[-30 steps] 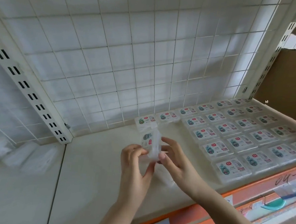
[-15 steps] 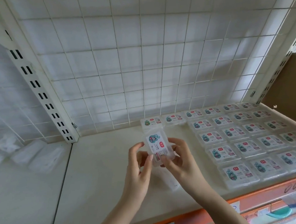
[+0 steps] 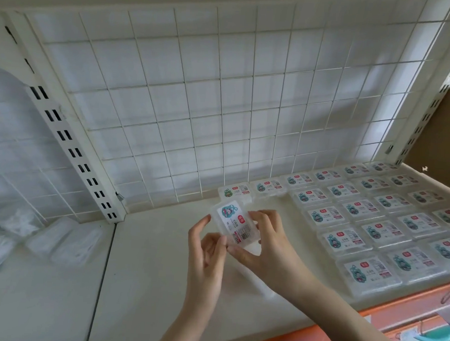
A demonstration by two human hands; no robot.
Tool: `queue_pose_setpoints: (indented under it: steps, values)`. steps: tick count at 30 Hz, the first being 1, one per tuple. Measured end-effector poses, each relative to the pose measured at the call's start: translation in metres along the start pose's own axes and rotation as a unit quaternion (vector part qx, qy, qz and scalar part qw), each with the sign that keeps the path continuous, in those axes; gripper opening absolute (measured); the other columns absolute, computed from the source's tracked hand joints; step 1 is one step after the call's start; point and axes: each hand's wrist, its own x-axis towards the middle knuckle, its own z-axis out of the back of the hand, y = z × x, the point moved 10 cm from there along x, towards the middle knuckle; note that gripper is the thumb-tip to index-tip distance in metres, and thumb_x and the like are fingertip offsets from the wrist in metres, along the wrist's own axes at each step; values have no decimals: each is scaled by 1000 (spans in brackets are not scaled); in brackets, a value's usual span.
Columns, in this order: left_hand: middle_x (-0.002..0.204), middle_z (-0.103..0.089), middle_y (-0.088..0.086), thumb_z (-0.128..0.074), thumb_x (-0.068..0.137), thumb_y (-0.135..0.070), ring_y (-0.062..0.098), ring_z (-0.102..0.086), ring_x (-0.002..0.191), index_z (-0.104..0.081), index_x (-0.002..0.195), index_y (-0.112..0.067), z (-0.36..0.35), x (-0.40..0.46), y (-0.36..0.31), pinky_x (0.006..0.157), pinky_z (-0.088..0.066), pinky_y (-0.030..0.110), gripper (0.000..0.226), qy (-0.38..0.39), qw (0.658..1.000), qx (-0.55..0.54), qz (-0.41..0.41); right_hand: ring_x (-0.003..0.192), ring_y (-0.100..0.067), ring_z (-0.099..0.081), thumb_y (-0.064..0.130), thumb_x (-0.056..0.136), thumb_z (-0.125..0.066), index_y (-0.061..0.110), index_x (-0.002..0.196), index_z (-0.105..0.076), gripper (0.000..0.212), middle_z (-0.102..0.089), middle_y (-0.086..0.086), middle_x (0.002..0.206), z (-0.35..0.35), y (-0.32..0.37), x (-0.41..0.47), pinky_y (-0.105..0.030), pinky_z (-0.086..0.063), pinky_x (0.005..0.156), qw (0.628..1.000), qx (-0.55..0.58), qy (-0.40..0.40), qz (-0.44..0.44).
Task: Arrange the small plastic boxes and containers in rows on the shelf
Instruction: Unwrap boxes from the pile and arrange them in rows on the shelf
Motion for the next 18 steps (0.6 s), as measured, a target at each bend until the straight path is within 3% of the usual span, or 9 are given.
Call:
queue_pose_setpoints:
  steps: [3, 6, 8, 11, 13, 18]
  values:
    - [98, -69, -10, -44, 89, -32, 7, -64, 96, -43, 125, -27, -2, -1, 4, 85, -44, 14, 37, 16, 999, 40, 6, 102, -9, -45, 60, 74, -63, 14, 134, -36, 80, -33, 8, 114, 3, -3, 6, -4, -32, 79, 999, -30, 14, -25]
    - [111, -65, -22, -32, 90, -50, 2, -57, 112, -49, 125, -32, -2, 0, 9, 95, -39, 15, 43, 31, 994, 104, -1, 115, -15, -43, 49, 80, -66, 17, 137, -31, 74, -37, 2, 123, 9, -11, 13, -21, -40, 88, 993, -105, 39, -48]
    - [109, -65, -21, -30, 88, -50, -3, -54, 111, -58, 111, -36, -4, 1, 13, 95, -39, 16, 39, 41, 982, 184, -19, 123, -20, -38, 46, 83, -62, 16, 140, -26, 74, -38, -3, 132, 17, -19, 21, -31, -41, 98, 978, -198, 52, -45]
    - [110, -54, -27, -38, 85, -41, -3, -49, 110, -64, 103, -29, -17, -2, 21, 96, -39, 24, 34, 93, 938, 325, -77, 126, -23, -33, 38, 87, -60, 12, 141, -28, 68, -41, -7, 136, 23, -42, 40, -35, -36, 102, 959, -263, 92, -58]
    - [116, -54, -18, -45, 87, -35, -1, -41, 118, -65, 106, -23, -30, -8, 25, 99, -35, 23, 30, 151, 908, 366, -137, 127, -25, -33, 31, 87, -61, 12, 141, -33, 63, -44, -8, 136, 23, -57, 49, -34, -34, 102, 956, -254, 131, -68]
    - [139, -45, -11, -41, 87, -66, 5, -25, 134, -62, 114, -26, -48, -19, 27, 110, -25, 23, 52, 232, 853, 427, -192, 123, -22, -37, 15, 88, -58, 13, 136, -38, 53, -46, -6, 135, 17, -72, 53, -30, -35, 100, 941, -263, 206, -48]
